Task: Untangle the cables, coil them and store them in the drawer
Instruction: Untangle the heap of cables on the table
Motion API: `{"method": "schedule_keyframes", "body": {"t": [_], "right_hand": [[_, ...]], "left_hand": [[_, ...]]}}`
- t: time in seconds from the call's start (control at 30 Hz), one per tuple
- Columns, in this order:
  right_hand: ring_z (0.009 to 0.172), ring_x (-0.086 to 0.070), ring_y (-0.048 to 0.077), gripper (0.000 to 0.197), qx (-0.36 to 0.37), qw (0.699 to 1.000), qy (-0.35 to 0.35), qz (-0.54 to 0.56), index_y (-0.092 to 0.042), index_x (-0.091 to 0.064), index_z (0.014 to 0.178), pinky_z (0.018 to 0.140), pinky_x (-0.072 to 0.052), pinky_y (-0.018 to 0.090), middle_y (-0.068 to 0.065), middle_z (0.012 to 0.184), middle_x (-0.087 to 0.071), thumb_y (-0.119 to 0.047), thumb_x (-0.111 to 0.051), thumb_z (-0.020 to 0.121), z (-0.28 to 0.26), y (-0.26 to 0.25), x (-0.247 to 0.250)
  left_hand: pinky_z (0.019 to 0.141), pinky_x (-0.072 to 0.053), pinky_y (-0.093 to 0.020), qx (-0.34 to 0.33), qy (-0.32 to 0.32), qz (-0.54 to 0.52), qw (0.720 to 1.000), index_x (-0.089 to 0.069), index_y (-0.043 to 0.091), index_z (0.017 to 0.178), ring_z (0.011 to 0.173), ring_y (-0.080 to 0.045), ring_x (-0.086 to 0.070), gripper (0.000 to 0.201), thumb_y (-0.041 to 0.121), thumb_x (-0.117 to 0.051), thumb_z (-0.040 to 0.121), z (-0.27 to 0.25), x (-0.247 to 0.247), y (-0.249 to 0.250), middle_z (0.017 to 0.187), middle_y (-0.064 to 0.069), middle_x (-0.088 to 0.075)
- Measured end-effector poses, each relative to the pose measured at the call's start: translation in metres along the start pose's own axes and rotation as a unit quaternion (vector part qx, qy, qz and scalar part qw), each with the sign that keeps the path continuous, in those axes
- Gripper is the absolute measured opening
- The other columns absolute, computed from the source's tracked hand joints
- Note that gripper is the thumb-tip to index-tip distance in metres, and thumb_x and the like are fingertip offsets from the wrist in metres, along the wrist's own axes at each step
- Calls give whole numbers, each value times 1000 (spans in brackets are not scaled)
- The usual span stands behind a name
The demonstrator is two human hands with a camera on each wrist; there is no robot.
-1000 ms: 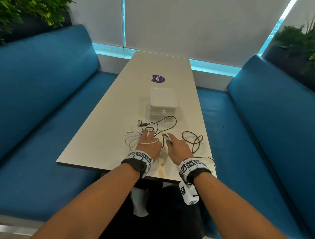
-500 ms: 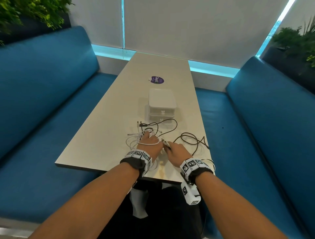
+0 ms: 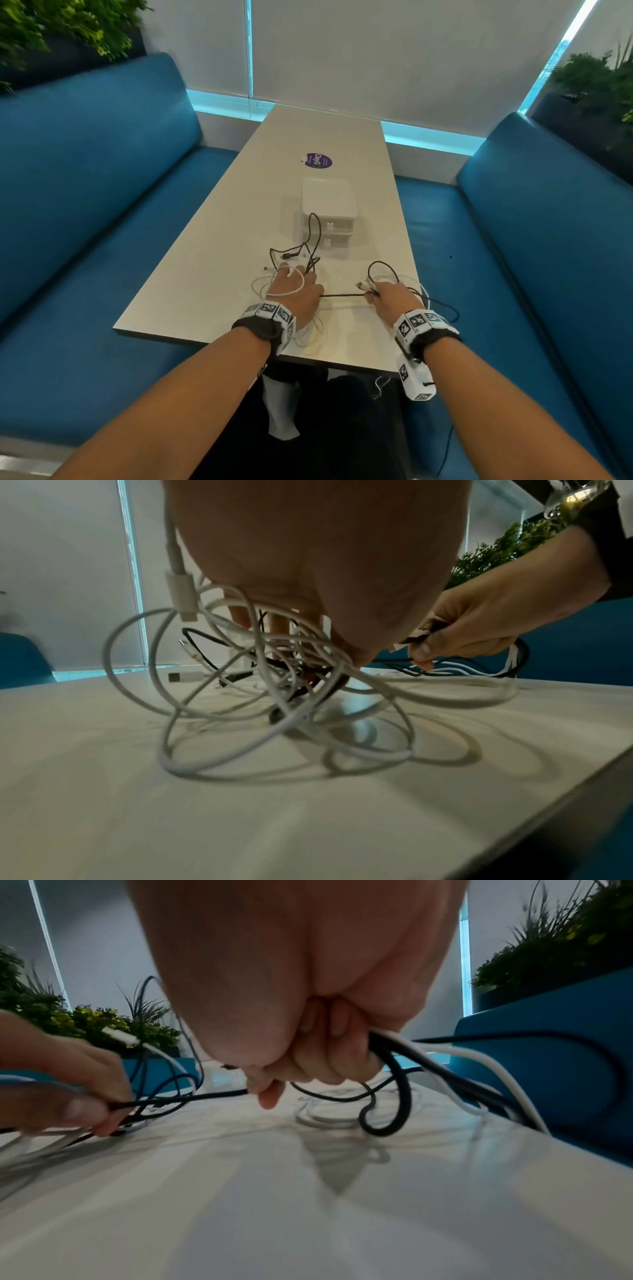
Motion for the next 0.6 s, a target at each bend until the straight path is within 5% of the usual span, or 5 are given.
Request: {"method": "schedule_keyframes", "body": {"t": [0.2, 0.47, 0.6], "right_hand": [[91, -63, 34, 28, 33, 996, 53, 65, -20, -58, 115, 76, -53, 41, 13, 99, -68, -37, -41, 102, -10, -25, -9], [81, -60, 28, 26, 71, 990, -5, 119, -19, -59, 84, 72, -50, 40, 9, 83, -66, -39, -50, 99, -4, -48, -22], [83, -62, 27, 25, 77, 993, -18, 86, -19, -65, 92, 75, -51, 38, 7, 88, -68, -39, -50, 99, -6, -41, -17]], "left_hand": [[105, -26, -52, -2, -21, 7, 1000, -64, 22, 117, 121, -32, -41, 28, 19, -48, 93, 8, -1, 16, 120, -1, -56], [102, -27, -51, 20, 21, -24, 999, -63, 26, 115, 122, -30, -40, 25, 26, -46, 98, 12, 6, 12, 117, 3, -60], [98, -29, -48, 26, 50, -24, 998, -68, 24, 106, 114, -30, -42, 25, 33, -48, 93, 4, 3, 2, 115, 1, -54]]}}
Point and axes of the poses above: each hand's wrist, its own z-axis towards the middle knuckle, its own x-axis out of the back of the hand, y = z × x, the point moved 10 cm from there along z, towards the middle knuckle
